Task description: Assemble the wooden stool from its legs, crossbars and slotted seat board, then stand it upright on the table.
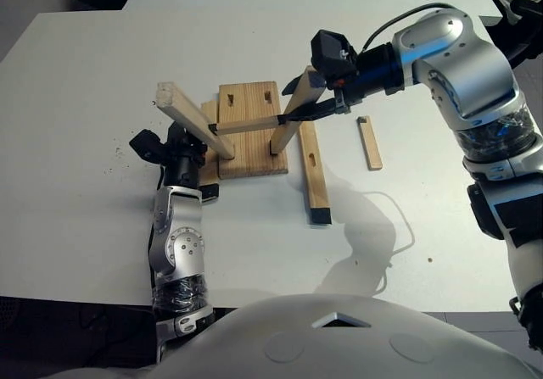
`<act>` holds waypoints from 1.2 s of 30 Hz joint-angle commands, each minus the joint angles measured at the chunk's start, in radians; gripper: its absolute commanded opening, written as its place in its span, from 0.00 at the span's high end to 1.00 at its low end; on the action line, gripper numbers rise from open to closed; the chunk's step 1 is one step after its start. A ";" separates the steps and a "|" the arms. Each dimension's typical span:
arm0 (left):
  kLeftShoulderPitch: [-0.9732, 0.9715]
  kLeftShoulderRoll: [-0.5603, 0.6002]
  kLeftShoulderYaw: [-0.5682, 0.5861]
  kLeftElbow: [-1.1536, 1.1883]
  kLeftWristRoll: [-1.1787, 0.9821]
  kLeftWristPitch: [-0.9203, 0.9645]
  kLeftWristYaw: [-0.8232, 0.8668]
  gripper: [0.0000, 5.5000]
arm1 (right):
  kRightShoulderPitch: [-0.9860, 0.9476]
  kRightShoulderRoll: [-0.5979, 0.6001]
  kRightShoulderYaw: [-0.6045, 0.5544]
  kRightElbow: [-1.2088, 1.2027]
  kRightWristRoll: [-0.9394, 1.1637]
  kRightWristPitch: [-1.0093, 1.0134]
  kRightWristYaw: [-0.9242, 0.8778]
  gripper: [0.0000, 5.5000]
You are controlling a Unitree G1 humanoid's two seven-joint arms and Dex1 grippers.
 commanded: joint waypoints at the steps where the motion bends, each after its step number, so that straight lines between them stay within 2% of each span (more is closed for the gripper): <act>1: 0.017 -0.007 -0.041 -0.009 0.012 0.028 -0.021 0.47 | 0.063 -0.102 0.030 -0.080 0.019 0.125 0.064 0.63; 6: 0.051 -0.023 -0.050 -0.021 0.016 0.019 -0.018 0.47 | 0.040 -0.124 0.042 -0.117 0.019 0.121 0.077 0.63; 10: 0.036 -0.022 -0.057 0.002 0.025 0.023 -0.021 0.47 | 0.099 -0.089 0.090 -0.116 -0.022 0.086 0.029 0.63; 13: 0.030 -0.005 -0.057 0.005 0.032 0.035 -0.022 0.47 | 0.132 -0.100 0.081 -0.131 -0.018 0.097 -0.003 0.63; 15: 0.031 0.021 -0.028 -0.008 0.058 0.028 0.005 0.47 | 0.144 -0.101 0.076 -0.137 -0.013 0.104 -0.019 0.63; 17: 0.005 0.060 0.067 -0.041 0.026 0.032 0.063 0.47 | 0.154 -0.099 0.073 -0.140 -0.013 0.108 -0.034 0.63; 19: -0.038 0.117 0.105 -0.079 0.016 0.065 0.070 0.47 | 0.163 -0.089 0.075 -0.144 -0.012 0.117 -0.053 0.63; 22: -0.089 0.158 -0.006 -0.091 0.077 0.127 0.023 0.47 | 0.153 -0.047 0.092 -0.143 -0.009 0.131 -0.078 0.63; 24: -0.094 0.141 -0.064 -0.081 0.103 0.137 0.015 0.47 | 0.136 -0.031 0.095 -0.129 -0.009 0.133 -0.086 0.63; 28: -0.054 0.094 -0.088 -0.133 0.097 0.148 0.045 0.47 | 0.114 -0.038 0.092 -0.119 -0.010 0.136 -0.077 0.63; 33: -0.080 0.039 -0.229 -0.116 0.165 0.168 0.041 0.47 | 0.100 0.022 0.080 -0.150 0.030 0.199 -0.111 0.63; 34: -0.082 0.033 -0.217 -0.110 0.167 0.165 0.050 0.47 | 0.103 0.021 0.075 -0.145 0.026 0.200 -0.115 0.63; 36: -0.066 0.050 -0.120 -0.107 0.153 0.150 0.079 0.47 | 0.106 0.005 0.064 -0.128 0.014 0.194 -0.114 0.63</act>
